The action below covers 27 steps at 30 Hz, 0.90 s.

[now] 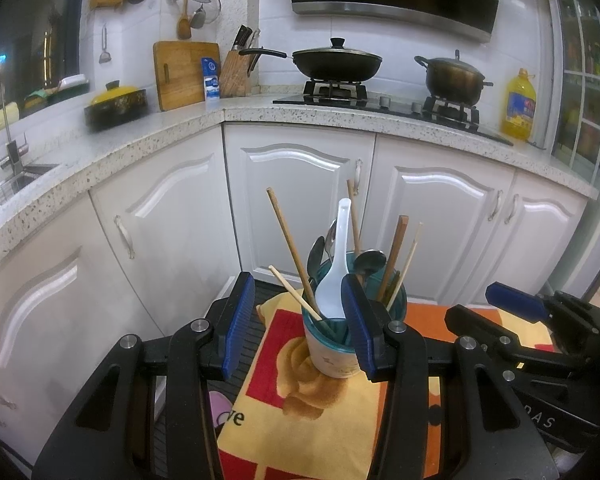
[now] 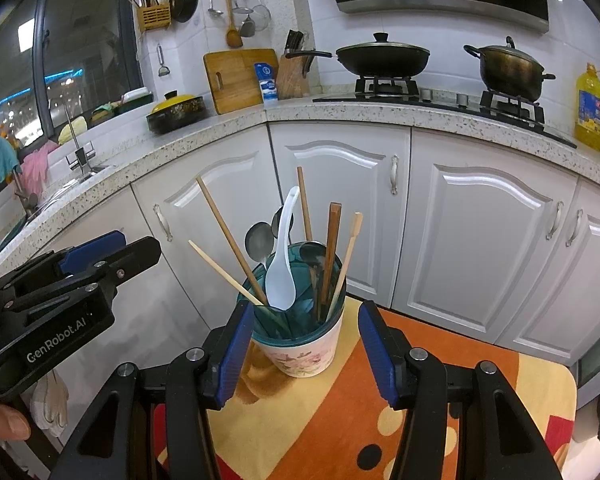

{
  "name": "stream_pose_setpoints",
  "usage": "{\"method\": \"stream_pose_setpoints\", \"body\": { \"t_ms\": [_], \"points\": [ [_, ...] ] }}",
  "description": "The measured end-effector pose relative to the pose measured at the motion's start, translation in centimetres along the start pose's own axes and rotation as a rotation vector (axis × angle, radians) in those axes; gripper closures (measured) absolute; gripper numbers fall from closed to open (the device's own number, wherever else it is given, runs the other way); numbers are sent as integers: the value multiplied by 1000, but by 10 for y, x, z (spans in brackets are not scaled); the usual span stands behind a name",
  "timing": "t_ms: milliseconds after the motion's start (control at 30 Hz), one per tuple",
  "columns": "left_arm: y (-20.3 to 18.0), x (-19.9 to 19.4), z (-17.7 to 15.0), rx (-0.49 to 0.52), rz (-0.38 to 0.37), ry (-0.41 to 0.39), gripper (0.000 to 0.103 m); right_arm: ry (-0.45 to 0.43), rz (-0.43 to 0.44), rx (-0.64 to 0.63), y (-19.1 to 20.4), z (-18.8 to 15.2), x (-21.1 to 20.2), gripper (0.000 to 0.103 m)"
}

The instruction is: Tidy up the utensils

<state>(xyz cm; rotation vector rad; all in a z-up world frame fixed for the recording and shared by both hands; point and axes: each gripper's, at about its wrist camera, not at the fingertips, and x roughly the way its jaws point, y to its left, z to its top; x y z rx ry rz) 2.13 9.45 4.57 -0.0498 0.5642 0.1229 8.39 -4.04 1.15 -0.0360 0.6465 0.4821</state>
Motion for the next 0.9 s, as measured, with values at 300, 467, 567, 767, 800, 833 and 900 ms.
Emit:
{"method": "stream_pose_setpoints", "body": {
  "t_ms": [300,467,567,767,800,833,900],
  "points": [
    [0,0,0,-1,1,-2,59,7,3,-6,3,2,3,50],
    [1,3,1,-2,1,3,59,16,5,-10,3,1,5,48],
    [1,4,1,-2,-1,4,59,19,7,-10,3,0,6,48],
    [1,2,-2,8,-18,-34,59,20,12,1,0,-2,8,48],
    [1,3,-2,12,-17,-34,59,20,10,6,-1,-3,8,48],
    [0,4,-2,14,-17,-31,59,20,8,10,-3,-3,7,48],
    [0,6,-3,12,-20,-21,59,17,0,18,-10,-5,6,48]
  ]
}}
